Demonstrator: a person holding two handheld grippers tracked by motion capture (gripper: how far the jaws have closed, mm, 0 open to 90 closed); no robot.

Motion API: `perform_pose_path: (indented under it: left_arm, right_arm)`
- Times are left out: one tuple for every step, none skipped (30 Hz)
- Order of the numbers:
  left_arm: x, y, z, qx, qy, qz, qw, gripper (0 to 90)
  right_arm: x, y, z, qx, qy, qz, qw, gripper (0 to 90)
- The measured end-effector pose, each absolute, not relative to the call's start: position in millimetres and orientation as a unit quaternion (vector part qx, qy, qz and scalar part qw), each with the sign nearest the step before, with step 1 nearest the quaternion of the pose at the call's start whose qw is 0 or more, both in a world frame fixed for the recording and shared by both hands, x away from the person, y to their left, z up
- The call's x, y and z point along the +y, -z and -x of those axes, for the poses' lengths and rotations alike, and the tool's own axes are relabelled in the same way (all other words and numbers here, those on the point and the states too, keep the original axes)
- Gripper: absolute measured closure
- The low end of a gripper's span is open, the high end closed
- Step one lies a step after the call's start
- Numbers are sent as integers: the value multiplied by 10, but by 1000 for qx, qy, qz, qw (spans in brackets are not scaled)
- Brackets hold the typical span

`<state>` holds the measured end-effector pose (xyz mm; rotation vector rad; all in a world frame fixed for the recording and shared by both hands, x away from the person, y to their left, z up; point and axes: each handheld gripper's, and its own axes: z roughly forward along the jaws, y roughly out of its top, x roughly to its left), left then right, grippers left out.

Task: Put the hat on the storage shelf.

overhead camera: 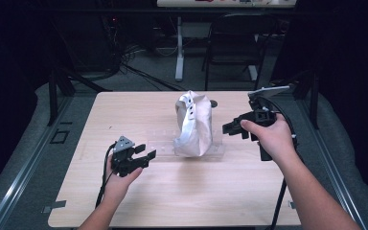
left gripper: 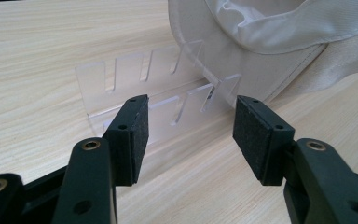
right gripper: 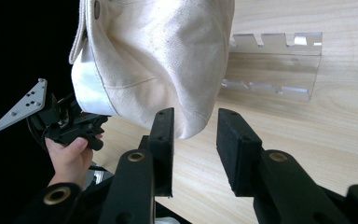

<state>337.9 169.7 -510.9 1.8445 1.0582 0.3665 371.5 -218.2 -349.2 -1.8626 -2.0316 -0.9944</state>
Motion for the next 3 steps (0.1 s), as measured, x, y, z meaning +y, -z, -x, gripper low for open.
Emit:
perform_pose_path:
  left_arm:
    - [1695, 5109, -3380, 433, -149, -753, 472, 460]
    - [1694, 5108, -3381, 433, -149, -754, 472, 460]
    - [1694, 5108, -3381, 433, -149, -754, 472, 460]
  right_arm:
    - [-2175, 3494, -3717, -685, 339, 636, 105, 675]
    - [-2176, 3493, -3721, -687, 337, 635, 105, 674]
    - [-2172, 3489, -3726, -687, 337, 635, 103, 671]
